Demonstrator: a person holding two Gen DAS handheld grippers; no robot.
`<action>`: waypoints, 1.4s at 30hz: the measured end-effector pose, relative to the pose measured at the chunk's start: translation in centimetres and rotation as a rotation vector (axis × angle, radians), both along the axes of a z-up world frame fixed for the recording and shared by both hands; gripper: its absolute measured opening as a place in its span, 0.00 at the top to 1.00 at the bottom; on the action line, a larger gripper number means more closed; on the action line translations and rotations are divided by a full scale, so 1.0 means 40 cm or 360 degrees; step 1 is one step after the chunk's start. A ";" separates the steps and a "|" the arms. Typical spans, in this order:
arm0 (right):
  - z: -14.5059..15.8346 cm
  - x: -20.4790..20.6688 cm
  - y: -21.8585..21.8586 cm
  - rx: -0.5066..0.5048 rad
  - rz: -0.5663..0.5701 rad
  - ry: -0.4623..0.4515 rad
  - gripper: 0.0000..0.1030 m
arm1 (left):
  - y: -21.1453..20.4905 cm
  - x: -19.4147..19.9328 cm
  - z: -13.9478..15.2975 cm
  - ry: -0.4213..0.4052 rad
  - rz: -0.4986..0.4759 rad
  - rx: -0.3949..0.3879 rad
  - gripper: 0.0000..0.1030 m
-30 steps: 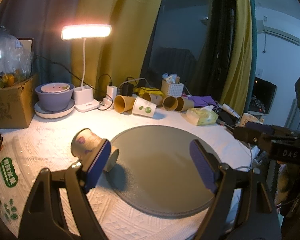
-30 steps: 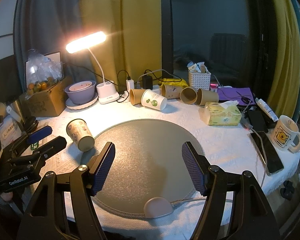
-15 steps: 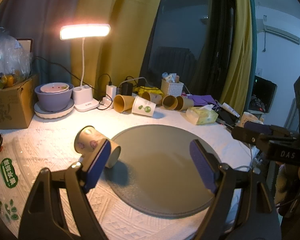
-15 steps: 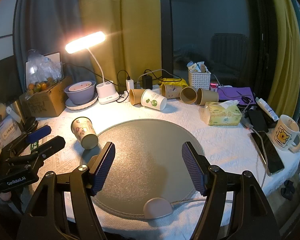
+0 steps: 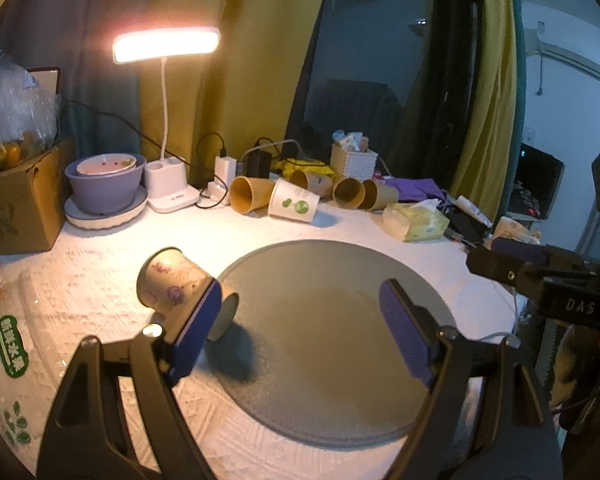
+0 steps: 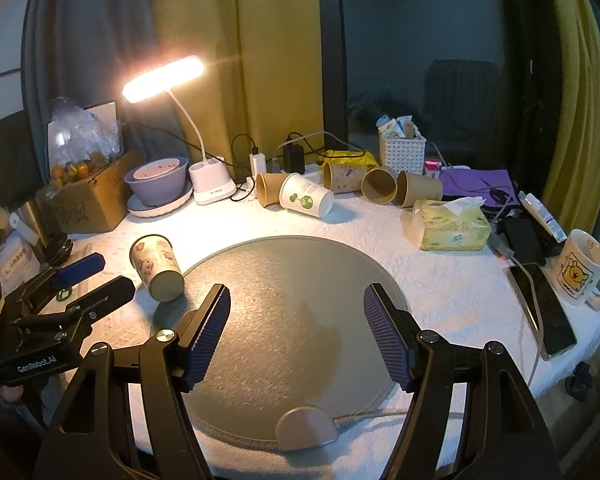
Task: Flip cup upright
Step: 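Close the left gripper around the cup body and lift it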
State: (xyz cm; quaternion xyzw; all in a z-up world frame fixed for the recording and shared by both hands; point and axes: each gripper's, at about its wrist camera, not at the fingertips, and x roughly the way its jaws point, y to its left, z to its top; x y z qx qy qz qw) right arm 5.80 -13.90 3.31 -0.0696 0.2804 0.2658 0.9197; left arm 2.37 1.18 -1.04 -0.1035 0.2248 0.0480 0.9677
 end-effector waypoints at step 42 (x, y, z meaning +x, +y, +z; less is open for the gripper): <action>-0.122 0.387 0.175 0.0015 0.0438 0.0320 0.30 | 0.263 0.253 -0.204 0.0595 0.0645 -0.0564 0.20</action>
